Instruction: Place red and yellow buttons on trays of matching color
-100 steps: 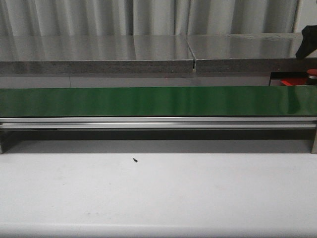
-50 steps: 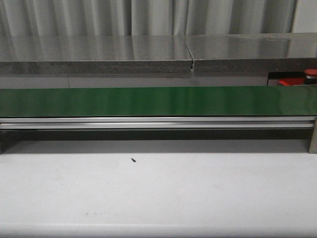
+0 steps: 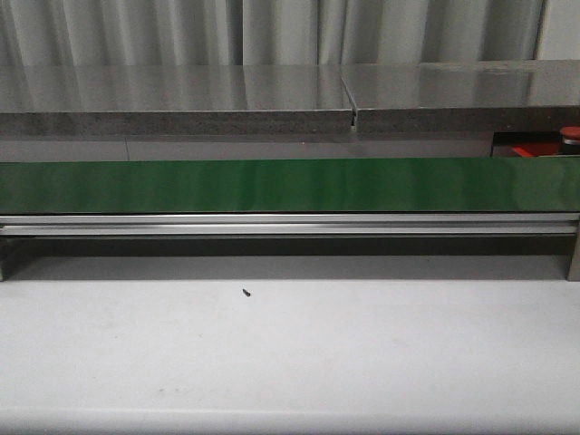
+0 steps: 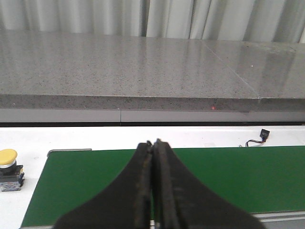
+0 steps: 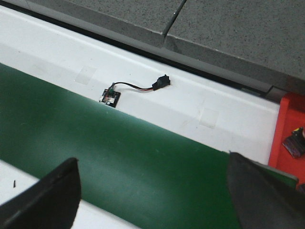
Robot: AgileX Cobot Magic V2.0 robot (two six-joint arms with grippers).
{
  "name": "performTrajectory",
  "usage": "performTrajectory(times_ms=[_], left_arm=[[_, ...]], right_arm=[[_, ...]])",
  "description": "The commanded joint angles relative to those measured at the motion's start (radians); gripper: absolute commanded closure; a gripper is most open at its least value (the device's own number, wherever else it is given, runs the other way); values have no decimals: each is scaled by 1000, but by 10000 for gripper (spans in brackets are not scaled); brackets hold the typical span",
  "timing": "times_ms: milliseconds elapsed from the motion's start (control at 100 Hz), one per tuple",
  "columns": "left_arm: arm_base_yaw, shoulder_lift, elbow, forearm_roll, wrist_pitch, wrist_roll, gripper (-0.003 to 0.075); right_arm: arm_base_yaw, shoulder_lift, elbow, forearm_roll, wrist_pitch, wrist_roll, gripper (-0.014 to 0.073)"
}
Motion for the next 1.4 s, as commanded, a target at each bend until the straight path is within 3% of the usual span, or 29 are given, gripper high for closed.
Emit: performTrajectory(times_ms=[0, 230, 490, 560, 630, 850, 1140, 1260, 1390], left_arm=[[-6, 3, -26, -13, -50, -5, 739], [-6, 3, -26, -13, -50, -5, 739], [-6, 3, -26, -13, -50, -5, 739], [-6, 3, -26, -13, -50, -5, 739], [-6, 3, -26, -13, -50, -5, 739], [-6, 3, -26, -13, -50, -5, 739], [-6, 3, -26, -13, -60, -5, 734], [-6, 3, -26, -13, -60, -5, 627], [-6, 3, -26, -13, -56, -5, 350]], right_arm=[[5, -155, 131, 10, -145, 2, -22], [5, -467, 537, 3, -275, 5, -22], [5, -700, 772, 3, -304, 6, 4], [5, -733, 800, 3, -302, 6, 74], [5, -750, 814, 3, -297, 6, 198], [5, -755, 815, 4, -267, 6, 696], [5, -755, 815, 4, -267, 6, 690], [5, -755, 815, 4, -267, 6, 690], [5, -755, 815, 4, -267, 6, 690]])
